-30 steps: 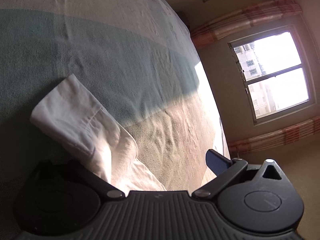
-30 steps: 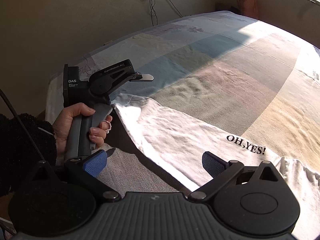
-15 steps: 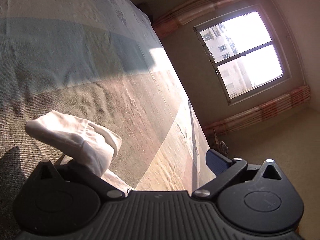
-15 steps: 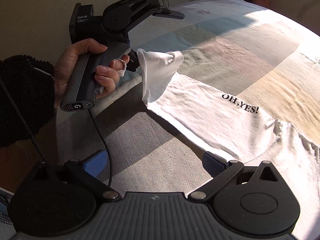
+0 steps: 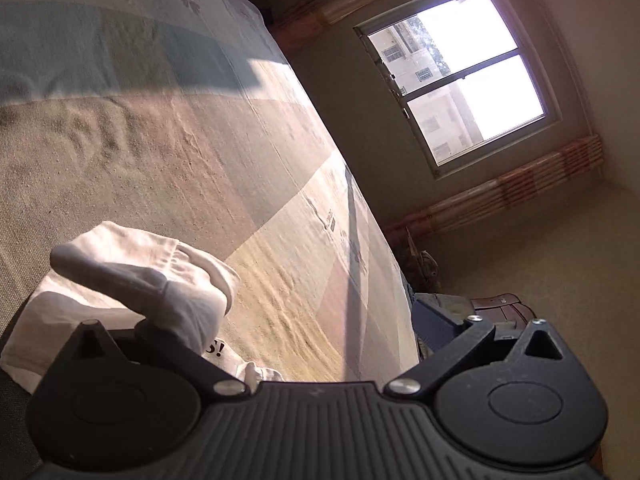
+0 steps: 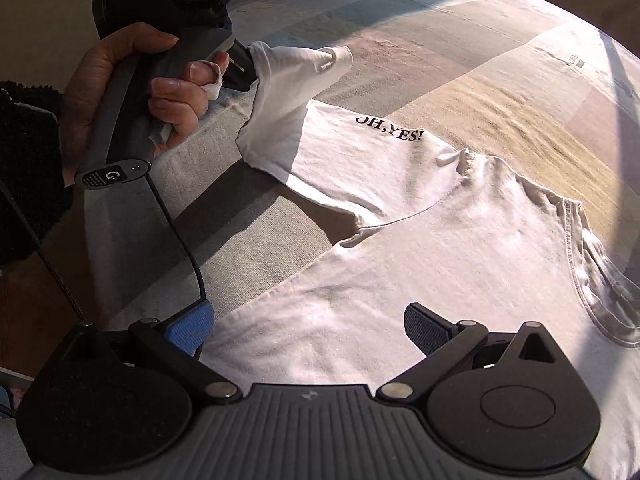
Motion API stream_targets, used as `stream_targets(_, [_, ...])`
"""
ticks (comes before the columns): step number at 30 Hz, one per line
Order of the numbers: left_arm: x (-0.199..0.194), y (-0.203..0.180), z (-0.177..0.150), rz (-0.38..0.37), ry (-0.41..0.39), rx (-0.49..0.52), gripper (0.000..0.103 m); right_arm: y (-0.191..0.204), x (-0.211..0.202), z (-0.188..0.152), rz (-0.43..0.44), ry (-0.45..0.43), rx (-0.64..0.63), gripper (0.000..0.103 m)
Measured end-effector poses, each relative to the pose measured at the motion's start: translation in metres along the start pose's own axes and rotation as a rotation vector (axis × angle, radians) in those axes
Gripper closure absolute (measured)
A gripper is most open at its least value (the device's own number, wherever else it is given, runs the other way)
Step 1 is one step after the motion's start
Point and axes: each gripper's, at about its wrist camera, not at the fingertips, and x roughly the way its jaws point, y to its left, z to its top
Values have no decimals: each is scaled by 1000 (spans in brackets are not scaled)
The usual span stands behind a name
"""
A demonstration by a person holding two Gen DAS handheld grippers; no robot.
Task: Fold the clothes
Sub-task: 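Carry the grasped cuff with the left tool across the shirt toward the 'Nice Day' side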
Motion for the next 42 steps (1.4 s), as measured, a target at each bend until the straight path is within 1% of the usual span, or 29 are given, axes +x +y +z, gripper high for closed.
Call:
stream_targets(2, [9, -9, -12, -7, 21, 12, 2, -8, -4, -10, 4, 16, 10, 0])
stream_targets(5, [20, -22, -29, -15, 44, 34, 2, -19, -13, -28, -13, 45, 4, 0])
stream_targets(7, [27, -29, -39, -15, 52, 30, 2, -28, -20, -41, -34, 63, 0, 0])
stream_targets(11, [37, -42, -55, -22, 54, 36, 2, -48, -34, -62, -40, 75, 23, 0])
stream_targets(15, [46, -56, -68, -20, 65, 67, 2, -58, -49, -71, -45, 70, 27, 0])
stream_targets(18, [52, -66, -79, -12, 86, 95, 2, -65, -61, -73, -40, 57, 37, 0])
stream_targets(23, [60, -83, -98, -12, 109, 139, 2, -71, -78, -75, -56, 41, 29, 0])
stream_targets(29, [73, -96, -123, -22, 120, 136, 2, -78, -91, -87, -68, 27, 29, 0])
stream_targets(31, [76, -101, -131, -18, 124, 150, 2, -80, -97, -94, -72, 21, 30, 0])
stream_targets(36, [81, -114, -152, -13, 142, 199, 2, -83, -105, -114, -53, 50, 35, 0])
stream_targets(42, [89, -131, -176, -8, 182, 282, 2, -84, -113, -137, -43, 77, 50, 0])
